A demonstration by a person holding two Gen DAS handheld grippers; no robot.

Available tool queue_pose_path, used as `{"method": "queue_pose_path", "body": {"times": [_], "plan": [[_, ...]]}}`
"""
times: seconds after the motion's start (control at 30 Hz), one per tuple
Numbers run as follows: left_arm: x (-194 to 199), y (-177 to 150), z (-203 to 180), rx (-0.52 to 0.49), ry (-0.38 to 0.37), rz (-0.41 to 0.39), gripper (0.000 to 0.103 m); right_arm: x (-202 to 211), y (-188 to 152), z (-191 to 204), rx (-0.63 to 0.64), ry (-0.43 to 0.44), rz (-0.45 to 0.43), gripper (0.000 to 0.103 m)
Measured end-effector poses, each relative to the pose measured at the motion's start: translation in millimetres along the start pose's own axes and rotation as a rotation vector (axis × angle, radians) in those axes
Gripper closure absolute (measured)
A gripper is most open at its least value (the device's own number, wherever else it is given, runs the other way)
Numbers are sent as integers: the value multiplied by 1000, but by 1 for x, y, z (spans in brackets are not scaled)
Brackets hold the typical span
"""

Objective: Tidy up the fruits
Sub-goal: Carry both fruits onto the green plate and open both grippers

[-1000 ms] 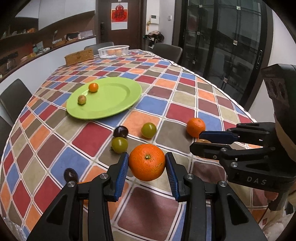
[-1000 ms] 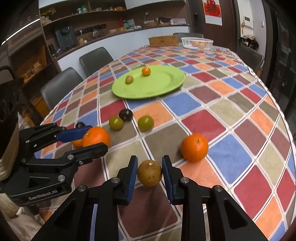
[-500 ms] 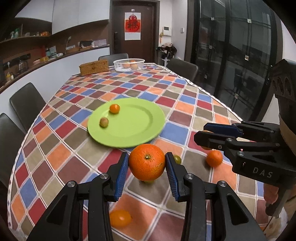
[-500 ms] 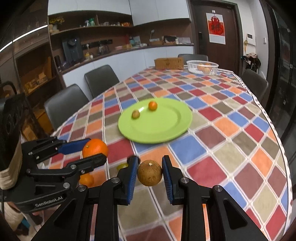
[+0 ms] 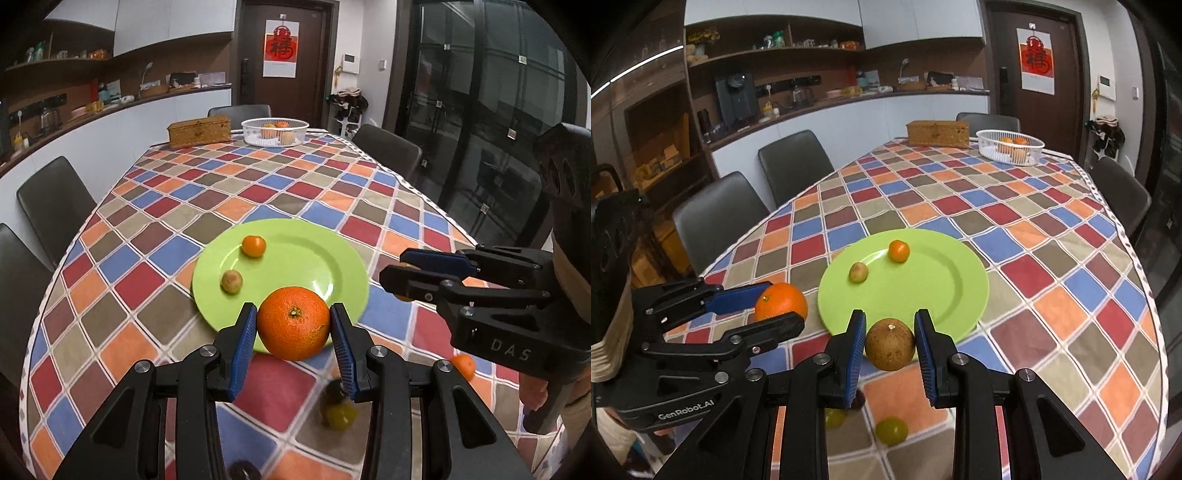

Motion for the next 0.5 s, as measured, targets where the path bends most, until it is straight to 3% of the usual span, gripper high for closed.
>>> {"method": "queue_pose_path", "body": {"times": [0.5], "plan": [[-78, 6, 29, 60, 23, 173, 63, -86, 8, -26, -46, 36, 183, 75]]}}
Point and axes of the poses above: each gripper's, at about its wrist camera, not at the fingertips, and x roughly against the way its jaws point, z to its left, y to its top, the point moved 4 cm from there along -x, roughly the way its jaws point, and after that the axes turned 12 degrees about x, right-handed, at the moved point
